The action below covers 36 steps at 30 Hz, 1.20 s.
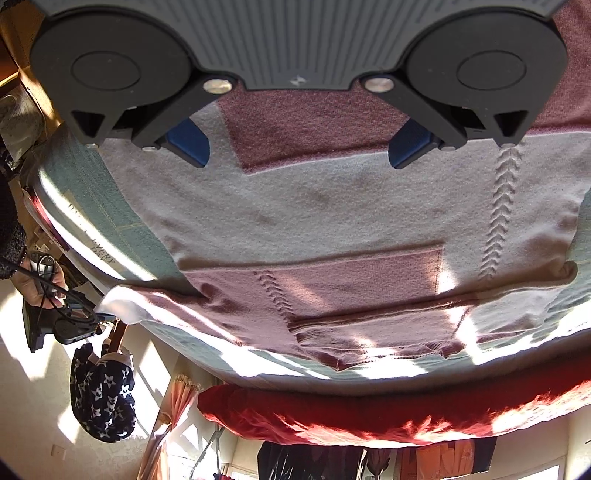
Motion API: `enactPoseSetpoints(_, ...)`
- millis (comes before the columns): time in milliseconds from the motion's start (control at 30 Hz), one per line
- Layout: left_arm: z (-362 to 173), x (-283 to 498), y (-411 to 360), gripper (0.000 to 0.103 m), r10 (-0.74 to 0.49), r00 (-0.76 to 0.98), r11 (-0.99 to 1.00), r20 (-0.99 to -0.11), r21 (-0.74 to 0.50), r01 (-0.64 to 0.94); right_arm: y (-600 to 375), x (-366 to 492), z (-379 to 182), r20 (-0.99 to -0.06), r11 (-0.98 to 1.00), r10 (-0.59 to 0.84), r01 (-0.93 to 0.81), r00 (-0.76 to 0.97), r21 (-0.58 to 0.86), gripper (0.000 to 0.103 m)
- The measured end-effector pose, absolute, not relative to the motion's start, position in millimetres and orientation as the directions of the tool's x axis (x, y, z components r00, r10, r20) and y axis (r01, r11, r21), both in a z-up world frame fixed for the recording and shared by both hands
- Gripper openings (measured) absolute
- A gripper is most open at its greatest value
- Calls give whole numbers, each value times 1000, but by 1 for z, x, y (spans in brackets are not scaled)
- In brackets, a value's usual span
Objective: Fold clothes
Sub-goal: 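Lift the cuff with the right tool and carry it across the sweater body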
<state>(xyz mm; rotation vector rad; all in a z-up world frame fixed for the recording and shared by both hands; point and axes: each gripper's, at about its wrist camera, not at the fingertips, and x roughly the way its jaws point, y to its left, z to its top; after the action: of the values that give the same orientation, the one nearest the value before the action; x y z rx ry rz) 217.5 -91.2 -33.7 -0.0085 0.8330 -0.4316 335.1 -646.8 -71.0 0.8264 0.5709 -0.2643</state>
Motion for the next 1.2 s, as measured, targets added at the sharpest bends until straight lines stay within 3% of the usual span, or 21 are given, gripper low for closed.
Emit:
enactPoseSetpoints(400, -21, 197, -45, 102, -389, 616, 910, -685, -184, 371, -562, 353, -8, -518, 738, 84, 296, 851, 606, 9)
enactPoseSetpoints(1200, -20, 201, 43, 102, -412, 659, 908, -630, -221, 356, -390, 416, 47, -533, 859, 196, 119, 823, 498, 9)
